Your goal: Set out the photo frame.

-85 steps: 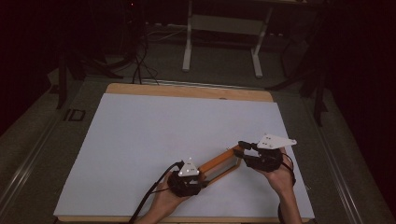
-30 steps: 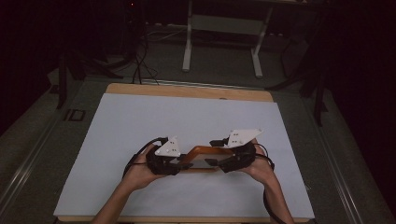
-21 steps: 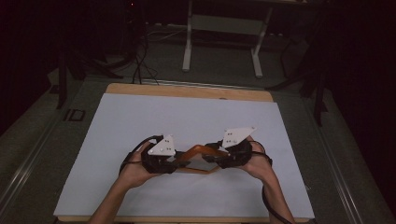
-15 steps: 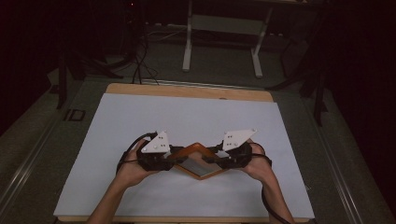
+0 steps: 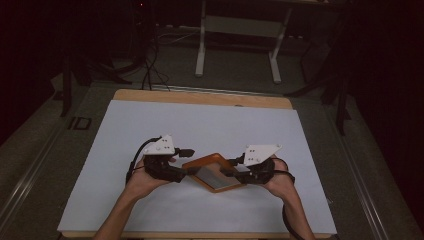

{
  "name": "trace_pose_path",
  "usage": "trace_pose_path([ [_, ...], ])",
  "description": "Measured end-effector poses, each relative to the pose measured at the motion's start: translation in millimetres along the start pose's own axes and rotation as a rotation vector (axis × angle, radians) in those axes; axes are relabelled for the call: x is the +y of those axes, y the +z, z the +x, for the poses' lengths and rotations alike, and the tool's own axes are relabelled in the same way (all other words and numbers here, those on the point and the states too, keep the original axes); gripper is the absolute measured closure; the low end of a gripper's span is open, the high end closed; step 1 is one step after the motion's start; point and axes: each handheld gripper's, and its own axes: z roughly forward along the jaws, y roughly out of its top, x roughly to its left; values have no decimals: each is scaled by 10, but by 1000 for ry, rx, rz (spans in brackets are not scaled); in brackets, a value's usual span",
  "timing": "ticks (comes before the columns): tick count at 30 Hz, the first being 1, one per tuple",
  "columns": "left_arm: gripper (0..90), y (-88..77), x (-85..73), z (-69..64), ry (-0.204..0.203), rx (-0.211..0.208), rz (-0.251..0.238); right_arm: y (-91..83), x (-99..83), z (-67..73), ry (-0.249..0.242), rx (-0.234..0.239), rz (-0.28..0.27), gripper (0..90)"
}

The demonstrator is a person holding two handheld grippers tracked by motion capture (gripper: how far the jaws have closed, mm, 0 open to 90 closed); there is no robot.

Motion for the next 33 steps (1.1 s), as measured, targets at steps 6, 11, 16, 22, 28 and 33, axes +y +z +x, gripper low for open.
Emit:
trace_pose_path([
  [6,340,-122,-63,108,-79,-20,-80,-63,-75,-4,18,-13,-7,683],
  [11,330,-108,-128,141,-103,-15,-75,-89,-124,-6,35,-21,-21,683],
  [16,330,-66,-154,117,-106,-13,-55,-120,-180,-5,57,-29,-33,683],
  [22,329,6,-193,80,-104,-19,-29,-160,-248,-7,83,-35,-45,682],
  [28,329,114,-220,39,-99,-30,-2,-179,-281,-10,89,-39,-48,681],
  [33,331,243,-263,3,-97,-39,34,-195,-306,-19,97,-40,-48,681],
])
